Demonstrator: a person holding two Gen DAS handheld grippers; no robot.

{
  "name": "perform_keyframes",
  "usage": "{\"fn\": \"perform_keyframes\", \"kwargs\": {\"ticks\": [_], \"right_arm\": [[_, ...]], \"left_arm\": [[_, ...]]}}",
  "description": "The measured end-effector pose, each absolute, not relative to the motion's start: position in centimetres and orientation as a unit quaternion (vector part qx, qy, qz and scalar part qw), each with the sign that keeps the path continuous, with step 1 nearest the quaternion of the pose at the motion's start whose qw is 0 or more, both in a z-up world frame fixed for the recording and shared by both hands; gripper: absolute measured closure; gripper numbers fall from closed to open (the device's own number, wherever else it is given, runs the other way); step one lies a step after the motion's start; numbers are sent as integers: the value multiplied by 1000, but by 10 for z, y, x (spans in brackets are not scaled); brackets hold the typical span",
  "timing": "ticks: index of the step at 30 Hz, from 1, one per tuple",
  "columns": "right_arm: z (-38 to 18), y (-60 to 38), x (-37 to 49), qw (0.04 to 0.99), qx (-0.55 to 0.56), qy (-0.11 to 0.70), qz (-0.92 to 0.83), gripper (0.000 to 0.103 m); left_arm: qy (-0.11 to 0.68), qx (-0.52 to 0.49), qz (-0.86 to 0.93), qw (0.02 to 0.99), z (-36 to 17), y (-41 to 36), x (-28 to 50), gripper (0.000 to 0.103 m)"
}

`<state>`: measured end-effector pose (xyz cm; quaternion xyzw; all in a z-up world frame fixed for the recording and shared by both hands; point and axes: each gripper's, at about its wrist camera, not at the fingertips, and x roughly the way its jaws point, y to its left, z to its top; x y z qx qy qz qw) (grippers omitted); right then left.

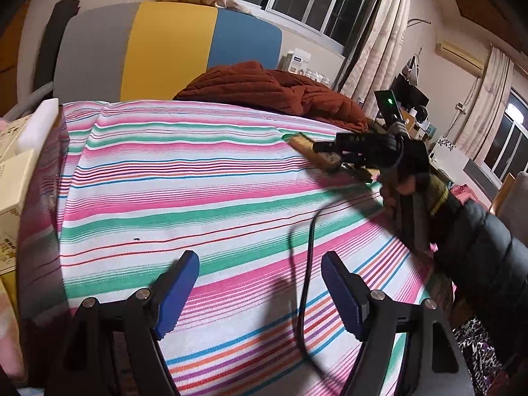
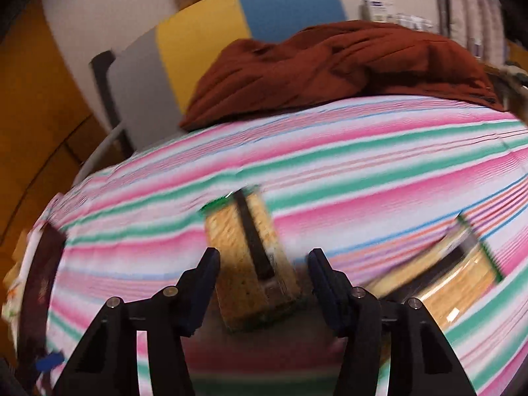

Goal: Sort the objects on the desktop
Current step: 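Reach to the bed and grasp a green cracker pack with the right tool, then grasp the long green cracker pack with the left tool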

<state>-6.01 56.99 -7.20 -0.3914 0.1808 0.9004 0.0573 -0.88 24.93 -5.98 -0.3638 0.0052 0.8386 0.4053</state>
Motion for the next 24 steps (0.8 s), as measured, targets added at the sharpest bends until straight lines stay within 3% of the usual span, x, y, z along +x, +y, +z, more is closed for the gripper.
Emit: {"fn": "perform_keyframes", "kwargs": {"ticks": [11,14,16,24], "right_arm": [[-74,522,-14,-1,-402,167,900,44],[-72,532,11,47,-380,195,903,41],[-70,541,28,84,-362,217,903,33],[-74,565,60,164,-312,283,892,30]], "left_arm": [[-13,-311,851,422,-8,236,1,21],[7,-320,855,408,-2,251,-11,21],[22,-328,853,406,0,268,-20,21],[80,-348,830,428,-9,363,-47,21]]}}
